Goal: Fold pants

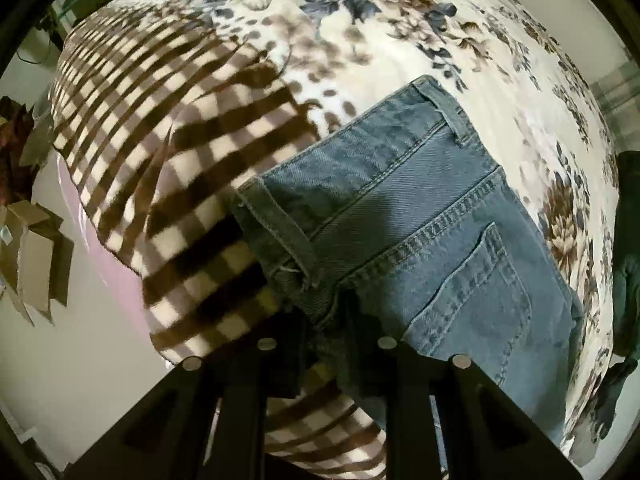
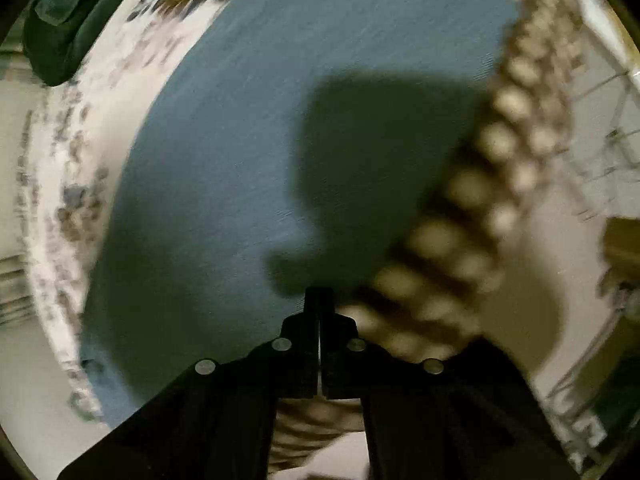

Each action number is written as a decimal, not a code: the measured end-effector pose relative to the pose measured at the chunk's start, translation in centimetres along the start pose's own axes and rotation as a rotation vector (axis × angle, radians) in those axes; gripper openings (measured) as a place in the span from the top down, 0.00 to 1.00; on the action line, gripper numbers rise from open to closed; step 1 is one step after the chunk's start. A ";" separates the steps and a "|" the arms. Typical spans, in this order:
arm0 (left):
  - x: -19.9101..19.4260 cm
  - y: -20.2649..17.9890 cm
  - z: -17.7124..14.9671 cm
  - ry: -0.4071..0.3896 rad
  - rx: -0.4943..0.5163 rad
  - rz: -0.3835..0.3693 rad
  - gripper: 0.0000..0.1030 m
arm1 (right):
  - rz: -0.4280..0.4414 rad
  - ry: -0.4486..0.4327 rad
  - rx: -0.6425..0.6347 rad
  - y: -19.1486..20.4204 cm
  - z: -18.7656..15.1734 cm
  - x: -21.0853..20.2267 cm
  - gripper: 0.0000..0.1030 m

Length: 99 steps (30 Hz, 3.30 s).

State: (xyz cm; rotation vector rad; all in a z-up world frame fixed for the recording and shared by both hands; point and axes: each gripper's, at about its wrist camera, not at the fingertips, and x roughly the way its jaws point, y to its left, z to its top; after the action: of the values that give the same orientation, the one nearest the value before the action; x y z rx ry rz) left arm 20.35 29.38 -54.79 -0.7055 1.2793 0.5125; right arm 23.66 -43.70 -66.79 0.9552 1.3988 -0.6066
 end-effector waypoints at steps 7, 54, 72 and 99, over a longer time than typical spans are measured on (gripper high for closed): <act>-3.8 -4.5 -1.5 -0.048 0.185 0.147 0.76 | 0.072 0.052 -0.129 -1.3 0.9 -2.9 0.74; 3.0 -33.1 -14.5 0.105 0.628 0.034 0.13 | 0.211 -0.030 -0.076 0.4 9.7 -5.9 0.47; 12.0 -35.7 -21.7 0.212 0.731 0.183 0.00 | 0.211 -0.135 0.163 -13.3 15.8 -4.7 0.97; 11.6 -35.5 -21.5 0.154 0.716 0.144 0.00 | 0.708 -0.218 0.132 -11.2 16.3 3.0 0.86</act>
State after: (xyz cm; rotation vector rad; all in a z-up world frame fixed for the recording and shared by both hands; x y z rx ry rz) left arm 33.16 -11.12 -62.15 -0.0511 1.5377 0.0881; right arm 23.46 -62.64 -73.38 1.3526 0.7531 -0.2533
